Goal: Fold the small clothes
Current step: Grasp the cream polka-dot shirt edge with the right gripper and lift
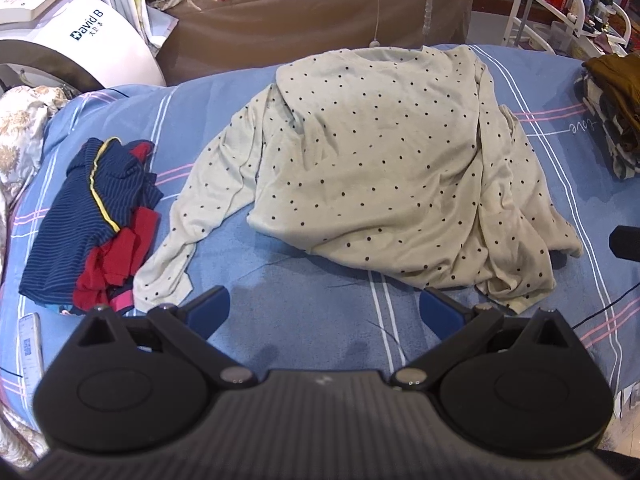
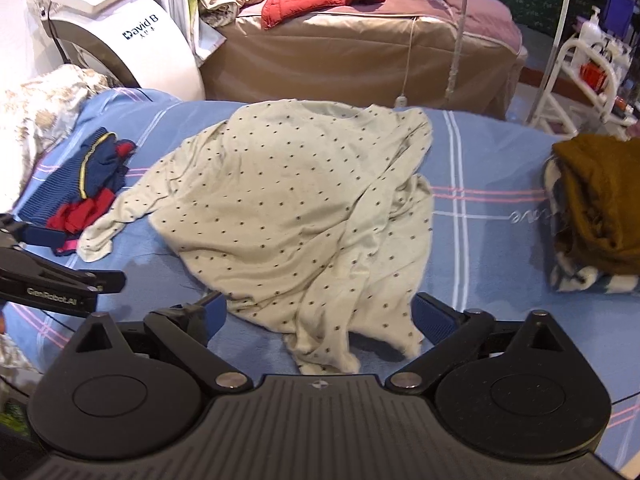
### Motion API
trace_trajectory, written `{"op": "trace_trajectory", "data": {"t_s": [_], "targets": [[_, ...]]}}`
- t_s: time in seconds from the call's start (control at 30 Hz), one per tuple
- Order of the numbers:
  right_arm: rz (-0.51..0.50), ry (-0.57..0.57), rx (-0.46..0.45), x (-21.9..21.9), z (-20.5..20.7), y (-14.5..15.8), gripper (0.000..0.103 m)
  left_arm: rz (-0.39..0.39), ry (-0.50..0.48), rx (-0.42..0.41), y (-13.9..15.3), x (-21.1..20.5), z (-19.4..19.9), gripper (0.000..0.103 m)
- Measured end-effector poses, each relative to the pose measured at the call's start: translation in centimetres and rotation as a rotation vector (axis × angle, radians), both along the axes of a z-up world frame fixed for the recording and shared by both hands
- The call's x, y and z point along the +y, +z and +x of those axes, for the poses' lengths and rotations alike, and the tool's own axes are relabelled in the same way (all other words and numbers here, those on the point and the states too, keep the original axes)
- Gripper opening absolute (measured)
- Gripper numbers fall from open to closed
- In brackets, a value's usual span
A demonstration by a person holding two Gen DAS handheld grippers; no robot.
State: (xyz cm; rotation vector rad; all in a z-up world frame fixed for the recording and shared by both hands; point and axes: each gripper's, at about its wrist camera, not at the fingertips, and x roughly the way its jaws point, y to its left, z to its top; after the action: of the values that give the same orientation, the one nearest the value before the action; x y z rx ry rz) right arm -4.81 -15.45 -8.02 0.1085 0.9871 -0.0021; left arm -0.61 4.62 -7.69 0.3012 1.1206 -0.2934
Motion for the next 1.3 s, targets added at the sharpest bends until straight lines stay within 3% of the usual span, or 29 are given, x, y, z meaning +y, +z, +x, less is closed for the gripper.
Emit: {"op": "trace_trajectory", "data": {"t_s": [0.13,0.27,0.4,0.5,0.63,0.67,0.7,0.73,0.77,0.9,1.0,1.1,1.23,1.3], "targets": [[0.048,0.04,0.028,0.0,-0.5,-2.8,0.103,0.016,-0.016,0.002,-2.1,0.8,-0.6,0.103],[0.03,0.072,0.081,0.2,-0.4,-7.1,0.103,0.043,-0.022,0.046,-4.2,1.3,-1.3,0.103],[0.017,0.057,0.148,-0.6,0.2,-12.3,0.066,0.059,-0.047,0.07,-5.5,1.4,-2.2,0.103],[-0.007,0.014,0.181,-1.1,0.8,-15.3,0.068,0.063,-0.065,0.076,-6.2,1.2,-2.5,0.103],[-0.004,0.024,0.152,-1.1,1.0,-16.3,0.063,0.057,-0.07,0.086,-7.1,0.6,-2.2,0.103],[-0.01,0.036,0.142,-0.9,1.1,-16.4,0.051,0.05,-0.071,0.084,-7.2,0.5,-2.1,0.103],[-0.007,0.05,0.135,-0.8,1.2,-16.4,0.026,0.04,-0.073,0.08,-7.3,0.3,-2.1,0.103],[0.01,0.06,0.13,-1.0,1.4,-16.4,0.015,0.029,-0.075,0.077,-7.3,0.1,-2.0,0.103],[0.039,0.058,0.124,-1.2,1.4,-16.1,0.012,0.025,-0.075,0.077,-7.4,-0.1,-1.9,0.103],[0.148,0.033,0.086,-2.8,0.9,-13.0,0.01,0.015,-0.062,0.073,-7.6,-0.8,-1.4,0.103],[0.162,-0.038,0.004,-6.3,1.1,-9.0,0.01,0.003,-0.05,0.074,-7.8,-1.0,-1.0,0.103],[0.039,-0.097,-0.064,-11.3,2.5,-5.9,0.01,0.006,-0.04,0.061,-8.0,-1.3,-0.2,0.103],[-0.094,-0.135,-0.047,-17.1,4.9,-6.9,0.011,0.01,-0.026,0.037,-8.1,-1.5,1.0,0.103],[-0.13,-0.135,0.023,-18.3,5.7,-9.2,0.031,0.014,-0.025,0.02,-8.4,-1.4,1.6,0.103]]}}
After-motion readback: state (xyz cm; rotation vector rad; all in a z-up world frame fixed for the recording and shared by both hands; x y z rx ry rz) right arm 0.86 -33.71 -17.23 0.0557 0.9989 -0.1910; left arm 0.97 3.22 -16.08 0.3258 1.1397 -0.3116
